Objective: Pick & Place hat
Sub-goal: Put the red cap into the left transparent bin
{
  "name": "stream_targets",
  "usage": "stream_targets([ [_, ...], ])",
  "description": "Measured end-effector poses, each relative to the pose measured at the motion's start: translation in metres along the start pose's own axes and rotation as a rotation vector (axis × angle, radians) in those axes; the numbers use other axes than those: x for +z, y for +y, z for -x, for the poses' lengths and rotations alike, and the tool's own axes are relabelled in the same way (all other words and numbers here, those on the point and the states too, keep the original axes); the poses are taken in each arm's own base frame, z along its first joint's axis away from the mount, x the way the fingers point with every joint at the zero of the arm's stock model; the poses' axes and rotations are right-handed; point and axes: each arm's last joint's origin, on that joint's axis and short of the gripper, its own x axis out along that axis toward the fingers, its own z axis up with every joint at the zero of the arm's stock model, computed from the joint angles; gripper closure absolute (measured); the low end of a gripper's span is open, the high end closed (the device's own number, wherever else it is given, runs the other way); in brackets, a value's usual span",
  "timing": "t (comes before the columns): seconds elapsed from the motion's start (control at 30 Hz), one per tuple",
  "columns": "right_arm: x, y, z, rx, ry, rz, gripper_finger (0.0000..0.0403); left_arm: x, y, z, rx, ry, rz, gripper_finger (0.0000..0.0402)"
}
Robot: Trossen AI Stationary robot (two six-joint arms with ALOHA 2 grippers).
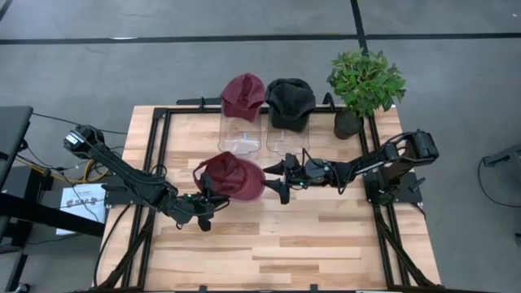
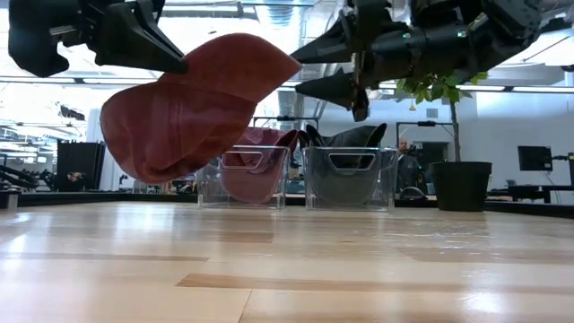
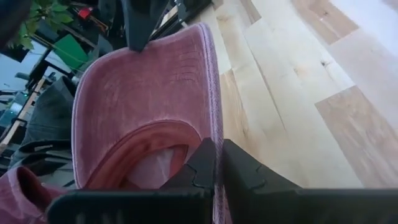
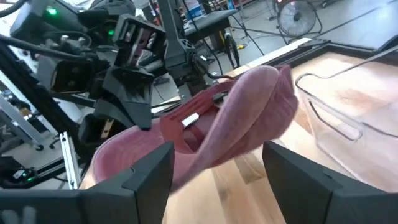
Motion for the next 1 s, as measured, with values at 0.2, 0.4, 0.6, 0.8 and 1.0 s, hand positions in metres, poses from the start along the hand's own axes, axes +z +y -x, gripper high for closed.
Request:
stream_targets([
  [0.2, -0.001, -0.007, -0.014, -0.027, -0.001, -0.01, 0.0186, -0.003, -0.002, -0.01, -0.002, 0.025, -0.002, 0.0387],
  [0.4, -0.006, -0.008, -0.026, -0.027, 0.024, -0.006, 0.0249, -0.008, -0.003, -0.021, -0.012, 0.059, -0.009, 0.0387],
  [0.6, -0.007, -0.008, -0.026, -0.007, 0.053, 0.059, 0.0386, 0.001, -0.002, -0.02, -0.034, -0.026, 0.042, 0.0379],
  [0.8, -0.009, -0.003, -0.025, 0.013, 0.06, 0.098, 0.0396, 0.009, 0.001, -0.019, -0.065, -0.11, 0.094, 0.0366],
  [1.0, -0.01, -0.003, -0.025, 0.0, 0.072, 0.123, 0.0398, 0.013, 0.001, -0.019, -0.111, -0.167, 0.123, 0.0365],
])
